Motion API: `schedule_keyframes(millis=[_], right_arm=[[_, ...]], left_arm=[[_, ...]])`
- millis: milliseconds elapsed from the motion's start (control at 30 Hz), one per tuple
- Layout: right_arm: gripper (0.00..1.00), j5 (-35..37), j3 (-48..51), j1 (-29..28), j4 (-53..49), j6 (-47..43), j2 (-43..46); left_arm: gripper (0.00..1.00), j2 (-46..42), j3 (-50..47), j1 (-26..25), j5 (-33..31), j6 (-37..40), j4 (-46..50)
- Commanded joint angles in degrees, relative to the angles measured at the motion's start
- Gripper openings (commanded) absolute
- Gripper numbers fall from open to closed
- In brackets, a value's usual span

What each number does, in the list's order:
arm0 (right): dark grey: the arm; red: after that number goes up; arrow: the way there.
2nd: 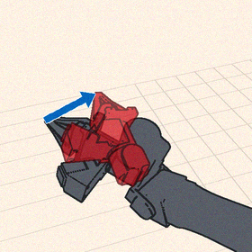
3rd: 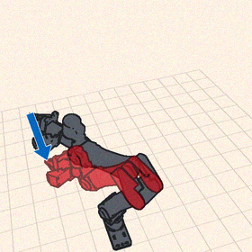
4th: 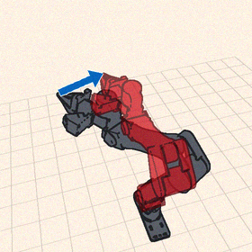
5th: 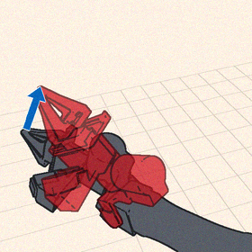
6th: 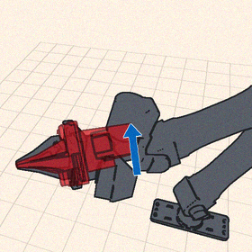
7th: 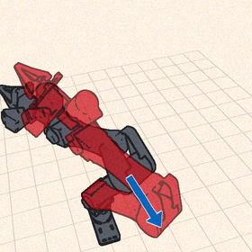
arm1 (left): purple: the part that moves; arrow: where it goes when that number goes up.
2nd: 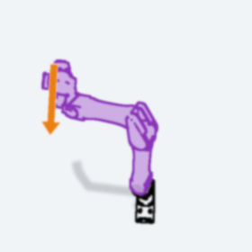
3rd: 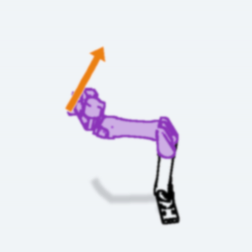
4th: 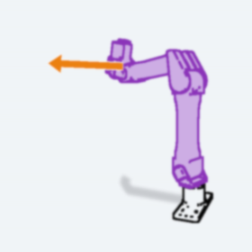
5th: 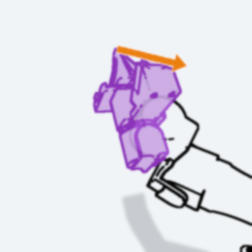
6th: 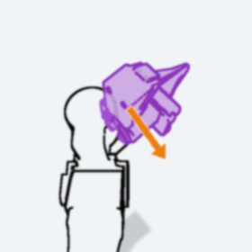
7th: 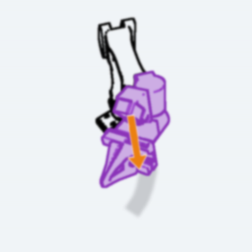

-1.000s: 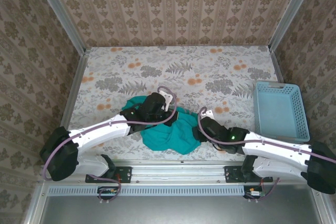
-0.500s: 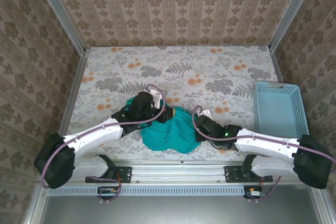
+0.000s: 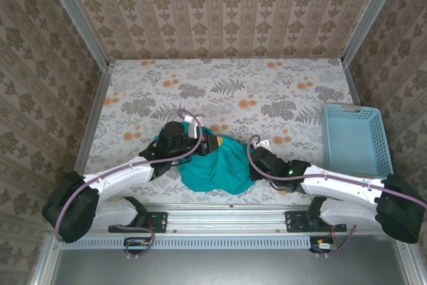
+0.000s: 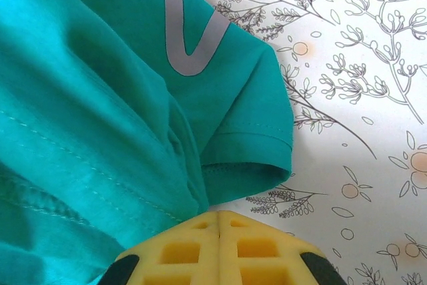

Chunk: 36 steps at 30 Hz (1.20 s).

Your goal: Fold the inside-out t-shirt

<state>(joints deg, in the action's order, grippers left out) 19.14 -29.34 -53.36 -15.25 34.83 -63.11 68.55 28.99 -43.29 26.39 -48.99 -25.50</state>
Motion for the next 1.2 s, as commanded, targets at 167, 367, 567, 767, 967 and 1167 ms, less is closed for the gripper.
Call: schedule_keyframes(millis=[167,367,567,767,967,1167], right_arm=[[0.07,1.2,-1.1,0.5,2.1,-2.8,-0.3],[0.45,-3.6,-1.5,0.5,7.3,-9.7,2.9],[0.56,-4.3,-3.6,1.2,10.9,-15.8,-2.4],[0.45,-3.1,-7.0,1.8,11.4,-18.6,-7.5],[0.22,-0.1,-8.0,1.8,7.8,-18.5,-6.1],[0.31,-0.6,-5.5,1.6,6.0,-18.6,-1.2]], left_arm=[[0.00,-4.4,-3.4,3.9,0.3,-6.3,-8.3],[0.00,-3.7,-4.0,5.2,-0.1,-8.1,-8.0],[0.00,-3.0,-4.1,5.7,0.1,-8.6,-8.1],[0.00,-2.9,-4.3,6.0,0.1,-8.3,-6.9],[0.00,-3.5,-4.4,7.4,-1.3,-8.2,-3.6],[0.00,-2.7,-3.8,8.5,-1.8,-8.0,-0.4]])
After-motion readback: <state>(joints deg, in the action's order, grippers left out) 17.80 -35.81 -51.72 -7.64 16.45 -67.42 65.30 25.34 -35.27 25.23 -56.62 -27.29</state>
